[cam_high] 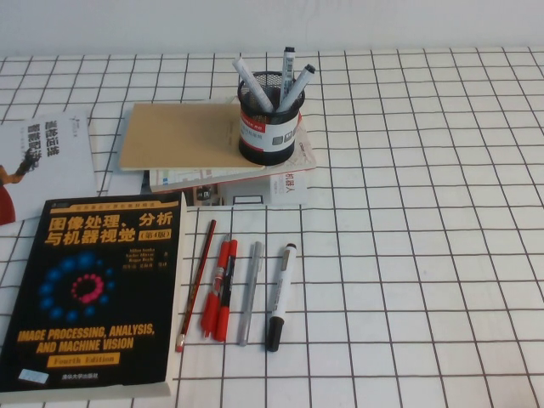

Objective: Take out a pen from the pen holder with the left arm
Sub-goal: 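Take a marker out of the pen holder and lay it on the table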

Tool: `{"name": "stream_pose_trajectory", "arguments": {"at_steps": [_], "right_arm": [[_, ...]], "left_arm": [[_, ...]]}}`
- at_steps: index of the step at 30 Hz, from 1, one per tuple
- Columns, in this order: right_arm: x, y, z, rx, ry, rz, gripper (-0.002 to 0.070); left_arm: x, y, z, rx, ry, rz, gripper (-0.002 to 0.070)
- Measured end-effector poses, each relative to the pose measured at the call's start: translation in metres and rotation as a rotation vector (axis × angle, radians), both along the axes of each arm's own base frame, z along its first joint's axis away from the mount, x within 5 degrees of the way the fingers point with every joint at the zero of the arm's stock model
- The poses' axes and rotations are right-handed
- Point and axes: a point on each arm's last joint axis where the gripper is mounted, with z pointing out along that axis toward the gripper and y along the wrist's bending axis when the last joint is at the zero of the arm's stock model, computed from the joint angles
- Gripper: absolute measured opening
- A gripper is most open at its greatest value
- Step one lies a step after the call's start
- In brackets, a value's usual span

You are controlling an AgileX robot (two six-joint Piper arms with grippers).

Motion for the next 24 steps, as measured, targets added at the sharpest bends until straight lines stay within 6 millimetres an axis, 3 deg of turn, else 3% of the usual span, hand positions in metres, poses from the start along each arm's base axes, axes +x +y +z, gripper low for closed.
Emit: {"name": "stream_pose_trajectory", "arguments": {"at_steps": [24], "right_arm": [[0.000,0.000,0.000,0.000,0.000,0.000,-0.0016]], "left_arm": [[-0.003,-0.003,-0.011,-0.134,0.131,-0.003,-0.0002]]}}
